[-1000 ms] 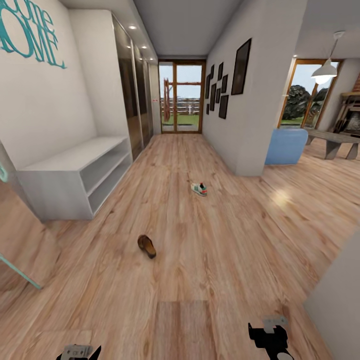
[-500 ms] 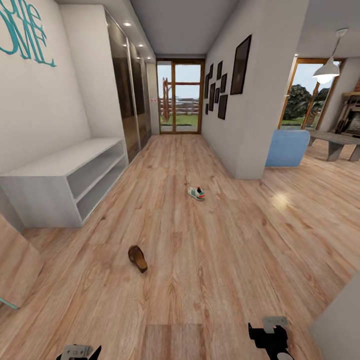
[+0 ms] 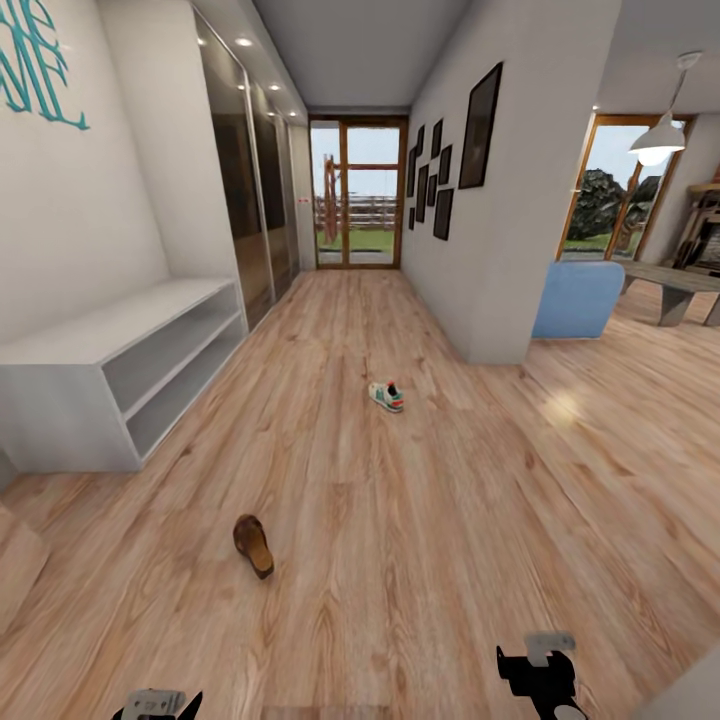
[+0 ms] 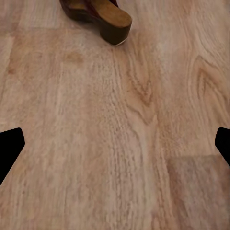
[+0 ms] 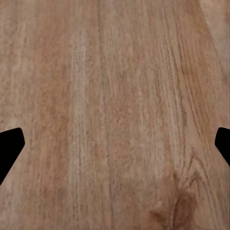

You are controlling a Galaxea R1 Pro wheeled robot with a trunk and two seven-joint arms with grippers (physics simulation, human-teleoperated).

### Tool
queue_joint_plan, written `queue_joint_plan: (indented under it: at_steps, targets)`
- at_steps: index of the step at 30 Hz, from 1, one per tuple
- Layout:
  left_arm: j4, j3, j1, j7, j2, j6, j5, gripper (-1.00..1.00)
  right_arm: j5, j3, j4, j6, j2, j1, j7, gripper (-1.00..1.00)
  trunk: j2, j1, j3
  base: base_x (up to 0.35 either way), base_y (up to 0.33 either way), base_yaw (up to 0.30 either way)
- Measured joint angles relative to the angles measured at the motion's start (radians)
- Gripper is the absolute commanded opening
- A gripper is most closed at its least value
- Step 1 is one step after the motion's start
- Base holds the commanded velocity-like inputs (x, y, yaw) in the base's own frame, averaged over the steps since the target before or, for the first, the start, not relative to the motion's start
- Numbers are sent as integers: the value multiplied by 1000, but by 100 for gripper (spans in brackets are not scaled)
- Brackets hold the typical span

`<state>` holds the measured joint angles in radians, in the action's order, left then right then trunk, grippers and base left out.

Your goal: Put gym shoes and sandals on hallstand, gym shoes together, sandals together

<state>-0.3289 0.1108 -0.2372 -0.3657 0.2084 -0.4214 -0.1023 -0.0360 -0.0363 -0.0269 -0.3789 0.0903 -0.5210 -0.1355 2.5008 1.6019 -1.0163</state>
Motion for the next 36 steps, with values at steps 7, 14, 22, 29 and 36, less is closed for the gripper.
queue_joint_plan:
  at_steps: [7, 14, 22, 29, 36]
  targets:
    - [0, 0, 0, 0, 0, 0, 0, 100, 0, 0, 0, 0, 0, 0, 0, 100, 0, 0, 0, 296, -135, 0]
    - [0, 0, 0, 0, 0, 0, 0, 100, 0, 0, 0, 0, 0, 0, 0, 100, 0, 0, 0, 297, -135, 0]
    - [0, 0, 0, 0, 0, 0, 0, 100, 0, 0, 0, 0, 0, 0, 0, 100, 0, 0, 0, 300, -134, 0]
    - [0, 0, 0, 0, 0, 0, 0, 100, 0, 0, 0, 0, 0, 0, 0, 100, 0, 0, 0, 303, -134, 0]
    - [0, 0, 0, 0, 0, 0, 0, 100, 0, 0, 0, 0, 0, 0, 0, 100, 0, 0, 0, 304, -134, 0]
